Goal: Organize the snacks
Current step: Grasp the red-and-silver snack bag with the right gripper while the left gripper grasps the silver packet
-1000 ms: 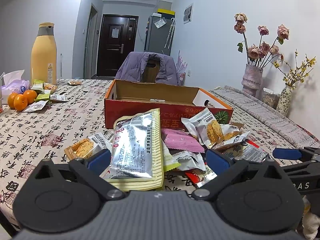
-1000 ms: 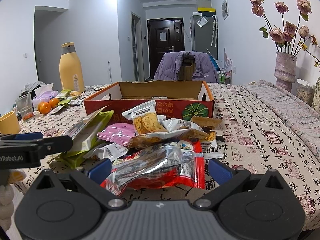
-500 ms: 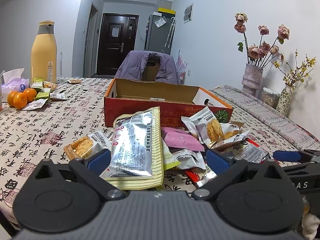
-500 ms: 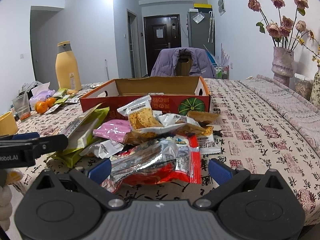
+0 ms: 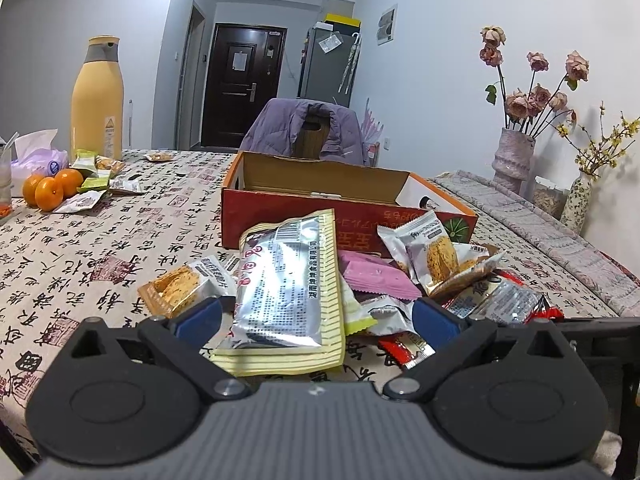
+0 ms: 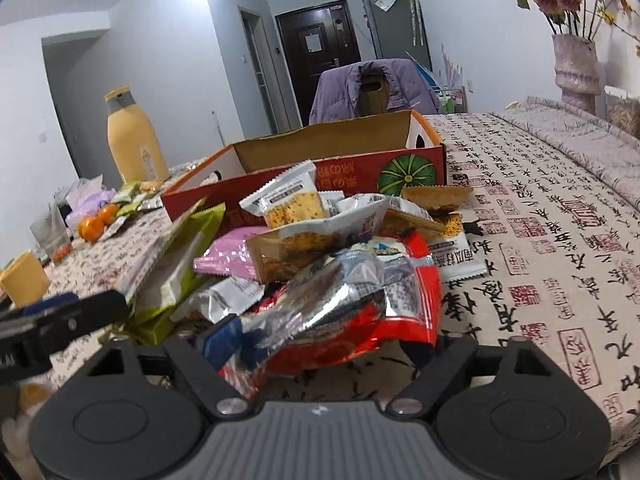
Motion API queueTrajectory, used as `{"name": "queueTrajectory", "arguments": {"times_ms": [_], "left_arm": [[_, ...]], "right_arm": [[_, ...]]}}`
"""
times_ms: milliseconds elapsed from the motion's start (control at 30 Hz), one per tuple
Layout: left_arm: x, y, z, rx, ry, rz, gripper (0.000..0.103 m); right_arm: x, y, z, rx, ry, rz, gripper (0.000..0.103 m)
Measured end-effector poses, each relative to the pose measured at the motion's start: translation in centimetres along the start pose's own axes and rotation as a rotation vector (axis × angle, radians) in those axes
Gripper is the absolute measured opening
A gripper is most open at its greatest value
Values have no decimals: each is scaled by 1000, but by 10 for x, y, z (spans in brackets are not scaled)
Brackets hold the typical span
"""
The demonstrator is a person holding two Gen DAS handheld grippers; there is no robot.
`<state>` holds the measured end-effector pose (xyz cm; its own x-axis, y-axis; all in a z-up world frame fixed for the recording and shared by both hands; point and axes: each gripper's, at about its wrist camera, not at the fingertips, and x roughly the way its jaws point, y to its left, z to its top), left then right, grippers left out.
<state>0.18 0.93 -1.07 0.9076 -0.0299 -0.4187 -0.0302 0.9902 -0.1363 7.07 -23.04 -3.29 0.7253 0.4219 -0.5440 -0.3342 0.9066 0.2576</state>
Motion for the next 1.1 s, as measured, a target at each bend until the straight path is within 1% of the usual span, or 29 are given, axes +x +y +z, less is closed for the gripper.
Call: {"name": "queueTrajectory", "arguments": {"times_ms": [33, 67, 133, 200, 267, 300, 367, 400, 433, 533, 700, 833, 1100], "left_arm": [[0, 1, 0, -2, 1, 1, 103], [0, 1, 0, -3, 2, 2, 103], [1, 2, 0, -6, 5, 2, 103], [1, 1, -1, -7, 7, 1, 103], [0, 1, -1, -7, 5, -1, 103], [0, 2, -1, -8, 4, -1, 103], [0, 2, -1, -10, 3, 1, 103], [0, 3, -1, -12, 3, 3, 103], [0, 3, 0, -13, 2, 5, 103], [1, 5, 1, -20, 7, 8, 103], [7, 7, 6, -22, 23, 21, 103], [12, 9, 12, -21, 30, 32, 103], [28, 14, 21, -13, 68, 56, 103]], "right_arm": [[0, 0, 0, 13, -3, 10, 75], [0, -1, 1, 23, -7, 20, 72], [0, -3, 2, 39, -11, 38, 60], [1, -5, 3, 57, -3, 74, 50], [1, -5, 4, 63, -1, 92, 45], [0, -5, 4, 65, -3, 102, 40], [-3, -8, 6, 70, -15, 117, 36], [-5, -9, 7, 73, -22, 122, 31], [-8, -10, 8, 75, -32, 127, 29], [-17, -16, 11, 85, -60, 132, 26], [-34, -32, 18, 98, -116, 116, 24], [-44, -43, 26, 92, -169, 89, 24], [-50, -63, 43, 80, -225, 29, 24]]}}
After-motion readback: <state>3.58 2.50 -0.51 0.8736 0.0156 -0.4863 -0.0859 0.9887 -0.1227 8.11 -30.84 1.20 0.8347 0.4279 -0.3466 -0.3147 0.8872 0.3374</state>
